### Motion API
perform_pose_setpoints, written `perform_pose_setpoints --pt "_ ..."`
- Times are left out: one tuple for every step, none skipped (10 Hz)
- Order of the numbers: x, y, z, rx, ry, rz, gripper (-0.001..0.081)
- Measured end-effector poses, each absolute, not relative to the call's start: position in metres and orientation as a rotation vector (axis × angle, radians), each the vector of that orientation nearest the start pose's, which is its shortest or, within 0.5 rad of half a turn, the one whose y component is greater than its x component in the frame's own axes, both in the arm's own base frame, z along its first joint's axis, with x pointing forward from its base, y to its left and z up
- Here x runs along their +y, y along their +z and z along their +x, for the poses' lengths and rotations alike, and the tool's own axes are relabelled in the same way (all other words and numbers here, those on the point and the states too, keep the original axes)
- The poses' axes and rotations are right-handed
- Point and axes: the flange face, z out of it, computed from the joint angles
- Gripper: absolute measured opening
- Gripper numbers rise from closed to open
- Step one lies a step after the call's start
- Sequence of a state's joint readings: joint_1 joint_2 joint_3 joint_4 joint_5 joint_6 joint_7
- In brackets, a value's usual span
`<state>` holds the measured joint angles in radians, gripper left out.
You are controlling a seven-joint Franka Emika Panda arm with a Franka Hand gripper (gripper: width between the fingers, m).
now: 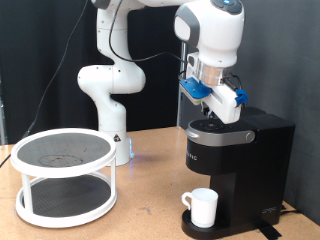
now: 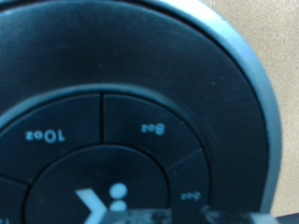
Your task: Make a cup of coffee with the keurig machine
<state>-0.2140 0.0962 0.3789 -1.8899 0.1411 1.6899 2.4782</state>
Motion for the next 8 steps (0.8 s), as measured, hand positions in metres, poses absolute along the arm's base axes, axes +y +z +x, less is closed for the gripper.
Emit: perform_pose_setpoints --pt "0.0988 0.4330 0.5423 3.097 0.407 -1.298 0.0000" --pt "0.0983 0.4288 0.5438 3.100 0.406 -1.299 0.0000" --pt "0.0978 0.4246 0.5450 3.105 0.407 -1.300 0.0000" --pt "0.0976 0.4247 0.5464 3.106 0.405 -1.297 0.0000" --pt "0.0974 0.4245 0.5464 3.112 0.404 -1.296 0.0000" --pt "0.0972 0.4244 0.5462 3.116 0.404 -1.298 0.0000" --pt "0.0973 0.4244 0.5460 3.117 0.405 -1.300 0.0000" --pt "0.0977 0.4249 0.5457 3.113 0.403 -1.305 0.0000"
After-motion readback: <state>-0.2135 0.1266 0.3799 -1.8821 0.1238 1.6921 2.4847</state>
